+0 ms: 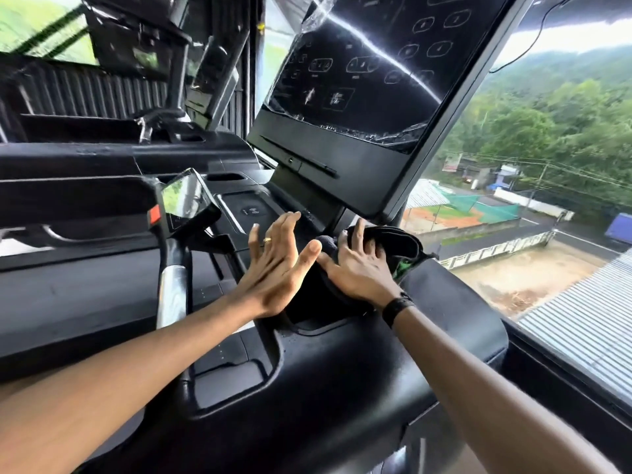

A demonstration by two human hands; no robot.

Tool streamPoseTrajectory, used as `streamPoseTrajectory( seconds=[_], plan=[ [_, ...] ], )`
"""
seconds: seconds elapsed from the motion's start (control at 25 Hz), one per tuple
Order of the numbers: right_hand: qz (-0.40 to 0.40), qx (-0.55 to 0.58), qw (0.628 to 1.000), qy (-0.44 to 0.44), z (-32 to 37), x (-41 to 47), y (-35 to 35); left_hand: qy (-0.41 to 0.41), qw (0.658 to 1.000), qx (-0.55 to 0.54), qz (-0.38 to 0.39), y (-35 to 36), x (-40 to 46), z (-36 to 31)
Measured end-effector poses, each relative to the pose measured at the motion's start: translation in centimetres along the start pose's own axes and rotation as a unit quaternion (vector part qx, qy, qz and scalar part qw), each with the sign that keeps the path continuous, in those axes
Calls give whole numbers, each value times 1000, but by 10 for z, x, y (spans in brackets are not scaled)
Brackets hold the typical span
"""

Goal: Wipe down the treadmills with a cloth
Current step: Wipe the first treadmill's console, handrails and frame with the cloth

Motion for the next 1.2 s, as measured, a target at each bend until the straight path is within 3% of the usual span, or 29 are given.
streamPoseTrajectory(
  seconds=[0.08, 0.2, 0.36, 0.48, 0.68, 0.76, 0.92, 1.08, 1.2],
  plan=[
    [23, -17, 1000, 0, 25, 10, 12, -19, 1000, -10, -21, -5, -1, -2],
    [63, -56, 996, -16, 72, 21, 33, -75, 990, 3, -119, -23, -12, -2],
    [80, 0, 985, -153, 127, -9, 43, -72, 979, 3, -189, -63, -22, 4],
    [109, 10, 964, -241, 138, -67, 35, -87, 979, -71, -170, -88, -24, 14],
    [38, -35, 948, -314, 104, -145, 13, -36, 995, -12, -92, -78, -44, 3],
    [7, -10, 952, -306, 86, -162, -2, -9, 998, 0, -54, -66, -50, -5],
    [26, 86, 964, -249, 63, -161, -20, -8, 999, -4, -42, -65, -45, -8],
    [162, 35, 981, -104, 74, -109, -6, -46, 995, -32, -77, -76, -36, 0],
    [278, 104, 955, -19, 70, -84, 10, -52, 995, -42, -73, -75, -33, 5]
  ],
)
Point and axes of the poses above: each hand's wrist, its own x-axis towards the middle knuckle, its own y-axis out of the palm, z = x × y, the point moved 6 cm from there along x, towards the middle knuckle, and after that the axes turned 10 degrees about x, right-handed, at the moved point
